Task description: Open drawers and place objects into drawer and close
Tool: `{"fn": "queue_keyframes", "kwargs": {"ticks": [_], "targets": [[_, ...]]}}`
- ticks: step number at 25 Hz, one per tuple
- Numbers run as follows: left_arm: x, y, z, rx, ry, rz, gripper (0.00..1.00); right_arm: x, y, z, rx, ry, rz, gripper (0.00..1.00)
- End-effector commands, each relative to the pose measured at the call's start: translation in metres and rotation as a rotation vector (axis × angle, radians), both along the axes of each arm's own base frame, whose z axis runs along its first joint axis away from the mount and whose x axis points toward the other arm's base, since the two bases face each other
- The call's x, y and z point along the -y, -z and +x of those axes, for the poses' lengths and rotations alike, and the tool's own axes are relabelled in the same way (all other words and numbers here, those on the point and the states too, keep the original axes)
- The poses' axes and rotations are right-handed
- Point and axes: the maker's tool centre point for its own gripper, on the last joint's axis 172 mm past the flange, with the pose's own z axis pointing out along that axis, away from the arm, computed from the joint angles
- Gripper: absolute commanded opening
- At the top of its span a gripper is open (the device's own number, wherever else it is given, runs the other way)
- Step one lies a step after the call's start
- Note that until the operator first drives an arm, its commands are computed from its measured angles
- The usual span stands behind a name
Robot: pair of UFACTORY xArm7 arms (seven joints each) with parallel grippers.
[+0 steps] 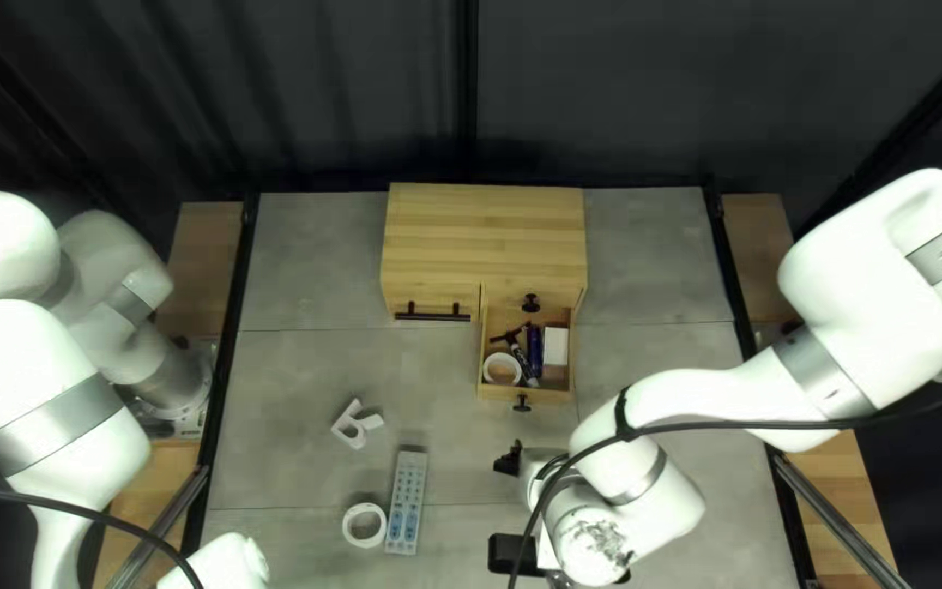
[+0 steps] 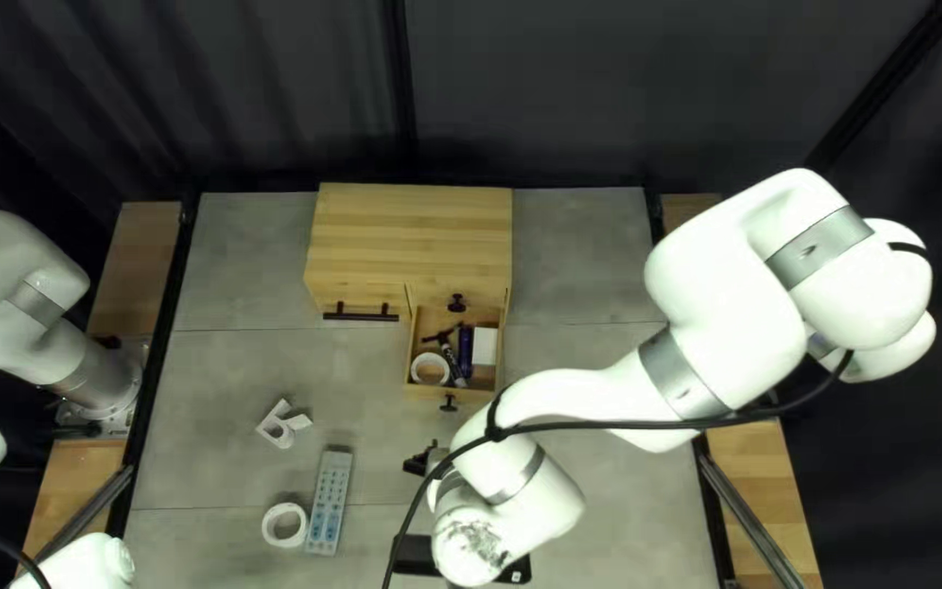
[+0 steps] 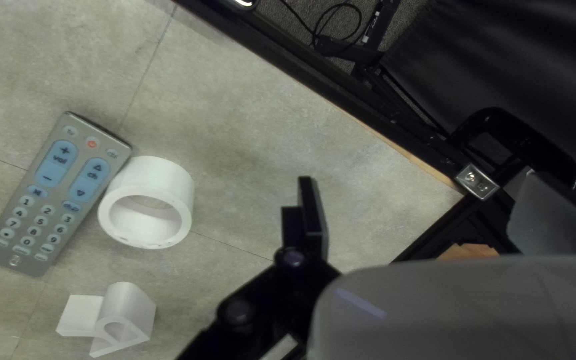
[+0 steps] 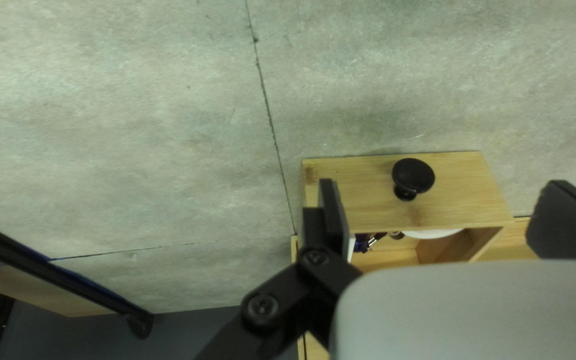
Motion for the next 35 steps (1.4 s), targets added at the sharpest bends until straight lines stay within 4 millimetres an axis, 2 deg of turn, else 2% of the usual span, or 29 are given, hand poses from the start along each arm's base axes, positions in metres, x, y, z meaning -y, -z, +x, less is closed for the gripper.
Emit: {"fn": "queue_keyframes", "kwargs": {"ticks": [1,9,22,35], "targets": [[0.0,0.0,0.0,0.0,0.0,0.0,1.0,0.017,0.008,0.008,-0.004,-0.014,-0.018,1.0],[0.0,0.0,0.0,0.0,0.0,0.0,1.0,0.03,0.026,0.018,-0.012,-0.031,-0.018,1.0],[0.0,0.0,0.0,0.0,0.0,0.0,1.0,0.037,0.036,0.018,0.0,-0.023,0.002,1.0],[0.0,0.0,0.0,0.0,0.0,0.0,1.0,0.047,0.044,0.016,-0.039,-0.051,-0.048,1.0]]}}
